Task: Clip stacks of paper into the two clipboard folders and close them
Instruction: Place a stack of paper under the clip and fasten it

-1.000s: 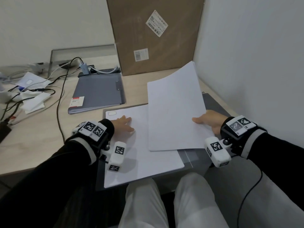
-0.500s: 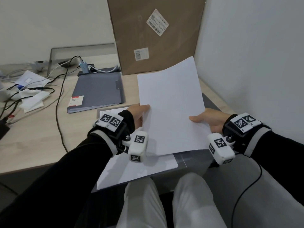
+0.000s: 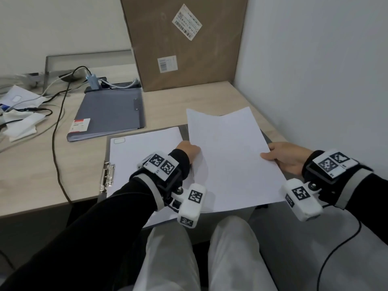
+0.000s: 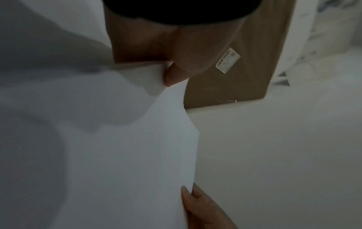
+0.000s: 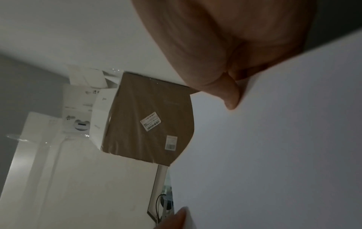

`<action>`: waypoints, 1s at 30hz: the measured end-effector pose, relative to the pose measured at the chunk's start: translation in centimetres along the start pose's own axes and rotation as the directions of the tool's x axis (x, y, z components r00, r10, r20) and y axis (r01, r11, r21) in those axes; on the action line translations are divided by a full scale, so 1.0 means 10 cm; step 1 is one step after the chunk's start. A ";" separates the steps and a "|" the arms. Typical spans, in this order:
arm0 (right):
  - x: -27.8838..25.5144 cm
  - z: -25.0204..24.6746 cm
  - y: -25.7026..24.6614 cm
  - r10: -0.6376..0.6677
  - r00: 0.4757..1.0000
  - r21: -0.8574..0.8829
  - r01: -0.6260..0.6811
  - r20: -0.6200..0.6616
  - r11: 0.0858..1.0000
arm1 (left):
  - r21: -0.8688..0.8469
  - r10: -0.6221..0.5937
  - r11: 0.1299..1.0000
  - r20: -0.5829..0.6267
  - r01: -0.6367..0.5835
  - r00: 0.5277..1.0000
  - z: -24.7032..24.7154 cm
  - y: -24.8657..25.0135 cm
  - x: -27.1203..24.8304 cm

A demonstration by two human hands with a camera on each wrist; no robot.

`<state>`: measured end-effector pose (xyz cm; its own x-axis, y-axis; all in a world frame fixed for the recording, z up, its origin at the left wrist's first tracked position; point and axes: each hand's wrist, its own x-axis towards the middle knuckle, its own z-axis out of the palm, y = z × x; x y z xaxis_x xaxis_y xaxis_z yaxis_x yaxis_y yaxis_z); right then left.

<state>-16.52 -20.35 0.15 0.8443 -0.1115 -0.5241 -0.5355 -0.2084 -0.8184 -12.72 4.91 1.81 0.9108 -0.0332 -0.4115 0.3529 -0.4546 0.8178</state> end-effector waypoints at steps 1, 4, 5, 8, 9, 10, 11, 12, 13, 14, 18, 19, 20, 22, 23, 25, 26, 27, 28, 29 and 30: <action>-0.01 -0.01 0.03 0.009 1.000 0.008 -0.009 -0.015 1.000 | 0.024 0.053 0.998 -0.026 -0.052 0.998 0.01 -0.01 0.04; -0.04 -0.04 0.08 0.035 0.999 0.037 -0.034 -0.030 0.999 | 0.243 0.140 0.962 -0.056 -0.122 0.989 -0.07 -0.02 0.15; -0.05 -0.04 0.09 0.043 0.998 0.045 -0.042 -0.034 0.998 | 0.317 0.129 0.943 -0.063 -0.102 0.990 -0.09 -0.02 0.16; -0.08 -0.04 0.10 0.057 0.997 0.051 -0.055 -0.052 0.997 | 0.667 0.091 0.741 0.015 -0.078 0.996 -0.15 -0.05 0.17; -0.09 -0.04 0.10 0.062 0.996 0.055 -0.059 -0.057 0.997 | 0.756 0.080 0.650 0.037 -0.080 0.996 -0.14 -0.07 0.17; -0.10 -0.04 0.09 0.068 0.996 0.058 -0.065 -0.056 0.996 | 0.805 0.075 0.587 0.054 -0.088 0.996 -0.14 -0.10 0.18; -0.11 -0.03 0.09 0.076 0.995 0.064 -0.072 -0.058 0.995 | 0.832 0.065 0.546 0.070 -0.094 0.995 -0.15 -0.12 0.18; -0.12 -0.03 0.09 0.081 0.995 0.068 -0.077 -0.060 0.995 | 0.845 0.066 0.525 0.081 -0.104 0.995 -0.17 -0.14 0.18; -0.13 -0.02 0.08 0.084 0.995 0.071 -0.080 -0.061 0.994 | 0.851 0.065 0.515 0.081 -0.103 0.995 -0.18 -0.15 0.18; -0.15 -0.02 0.08 0.086 0.994 0.074 -0.081 -0.063 0.994 | 0.844 0.064 0.526 0.081 -0.103 0.995 -0.19 -0.17 0.18; -0.20 -0.01 0.10 0.086 0.994 0.085 -0.080 -0.069 0.993 | 0.833 0.059 0.540 0.103 -0.119 0.993 -0.22 -0.20 0.09; -0.21 -0.01 0.11 0.089 0.994 0.090 -0.083 -0.070 0.992 | 0.844 0.084 0.517 0.113 -0.140 0.990 -0.23 -0.20 0.06; -0.22 -0.01 0.12 0.092 0.993 0.097 -0.085 -0.068 0.992 | 0.840 0.100 0.522 0.116 -0.151 0.988 -0.24 -0.21 0.04; -0.25 0.00 0.14 0.090 0.995 0.119 -0.084 -0.042 0.989 | 0.838 0.088 0.520 0.142 -0.167 0.986 -0.29 -0.24 0.05; -0.27 0.01 0.15 0.088 0.996 0.127 -0.084 -0.027 0.988 | 0.833 0.087 0.524 0.154 -0.177 0.984 -0.32 -0.26 0.04; -0.28 0.02 0.18 0.084 0.996 0.127 -0.083 -0.007 0.988 | 0.819 0.073 0.545 0.166 -0.179 0.983 -0.37 -0.31 0.02; -0.29 0.03 0.20 0.083 0.997 0.127 -0.083 0.003 0.988 | 0.800 0.075 0.572 0.167 -0.180 0.983 -0.39 -0.33 0.01; -0.30 0.05 0.22 0.083 0.996 0.128 -0.084 0.014 0.988 | 0.778 0.083 0.602 0.162 -0.179 0.983 -0.40 -0.34 0.01; -0.31 0.06 0.23 0.083 0.996 0.126 -0.085 0.021 0.988 | 0.758 0.091 0.627 0.156 -0.178 0.984 -0.40 -0.34 0.01; -0.32 0.07 0.24 0.081 0.996 0.126 -0.083 0.023 0.988 | 0.730 0.099 0.661 0.141 -0.171 0.985 -0.40 -0.32 0.01; -0.33 0.08 0.24 0.076 0.997 0.131 -0.078 0.023 0.988 | 0.688 0.127 0.703 0.124 -0.178 0.984 -0.40 -0.31 0.02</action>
<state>-20.57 -19.74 -0.28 0.8007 -0.1046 -0.5899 -0.5976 -0.0704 -0.7987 -12.78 9.89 0.87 0.9144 -0.2009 -0.3514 -0.0609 -0.9265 0.3713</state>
